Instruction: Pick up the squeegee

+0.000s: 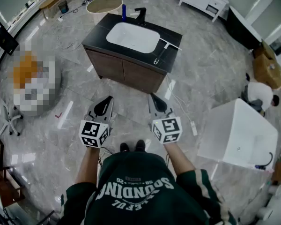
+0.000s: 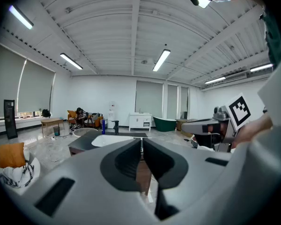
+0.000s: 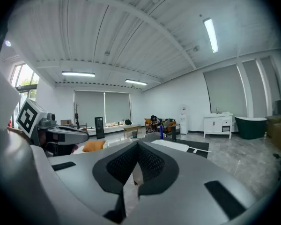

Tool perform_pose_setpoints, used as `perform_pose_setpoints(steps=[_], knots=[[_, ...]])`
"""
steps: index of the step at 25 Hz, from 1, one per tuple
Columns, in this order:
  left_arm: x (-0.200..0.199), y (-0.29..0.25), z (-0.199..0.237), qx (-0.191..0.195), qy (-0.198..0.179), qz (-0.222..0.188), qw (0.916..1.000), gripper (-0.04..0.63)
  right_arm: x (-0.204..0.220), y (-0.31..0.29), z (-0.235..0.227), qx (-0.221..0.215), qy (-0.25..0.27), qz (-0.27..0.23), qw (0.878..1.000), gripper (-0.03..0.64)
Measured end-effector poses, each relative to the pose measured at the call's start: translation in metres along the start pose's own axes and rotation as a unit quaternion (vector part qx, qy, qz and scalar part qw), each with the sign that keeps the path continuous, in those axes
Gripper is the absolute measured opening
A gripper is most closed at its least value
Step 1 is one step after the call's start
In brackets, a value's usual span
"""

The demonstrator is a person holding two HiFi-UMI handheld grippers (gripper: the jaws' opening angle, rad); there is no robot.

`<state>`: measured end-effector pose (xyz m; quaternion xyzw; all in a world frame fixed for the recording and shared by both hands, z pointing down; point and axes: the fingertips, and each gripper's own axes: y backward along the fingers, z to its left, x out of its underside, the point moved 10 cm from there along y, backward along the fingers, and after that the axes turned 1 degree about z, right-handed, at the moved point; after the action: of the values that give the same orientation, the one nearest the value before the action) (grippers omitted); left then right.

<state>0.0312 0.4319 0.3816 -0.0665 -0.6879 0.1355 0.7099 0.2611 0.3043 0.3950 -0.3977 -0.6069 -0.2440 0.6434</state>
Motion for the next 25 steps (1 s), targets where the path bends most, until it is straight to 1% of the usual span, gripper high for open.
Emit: perform_pose_setpoints(steps=[4, 8, 12, 16, 21, 25], knots=[[-0.003, -0.007, -0.001, -0.002, 0.003, 0.001, 1.0, 0.017, -0.007, -0.001, -0.004, -0.002, -0.002, 0.001, 1.0, 0.002], [-0.004, -0.015, -0.005, 0.001, 0.002, 0.002, 1.0, 0.016, -0.005, -0.002, -0.009, -0.006, -0.006, 0.005, 1.0, 0.002], [-0.005, -0.019, -0.007, 0.0, 0.002, 0.002, 1.0, 0.016, -0.008, -0.005, -0.011, -0.016, -0.001, 0.003, 1.0, 0.002], [-0.009, -0.025, -0.009, -0.004, 0.004, 0.002, 1.0, 0.01, -0.008, -0.006, -0.017, -0.022, -0.004, 0.005, 1.0, 0.002], [-0.013, -0.03, -0.015, -0.011, 0.006, -0.001, 0.9999, 0.002, -0.011, -0.007, -0.025, -0.039, 0.006, 0.002, 0.999, 0.002], [-0.012, -0.038, -0.023, -0.018, 0.007, -0.003, 0.9998, 0.002, -0.004, -0.006, -0.034, -0.046, 0.004, 0.007, 0.999, 0.002]])
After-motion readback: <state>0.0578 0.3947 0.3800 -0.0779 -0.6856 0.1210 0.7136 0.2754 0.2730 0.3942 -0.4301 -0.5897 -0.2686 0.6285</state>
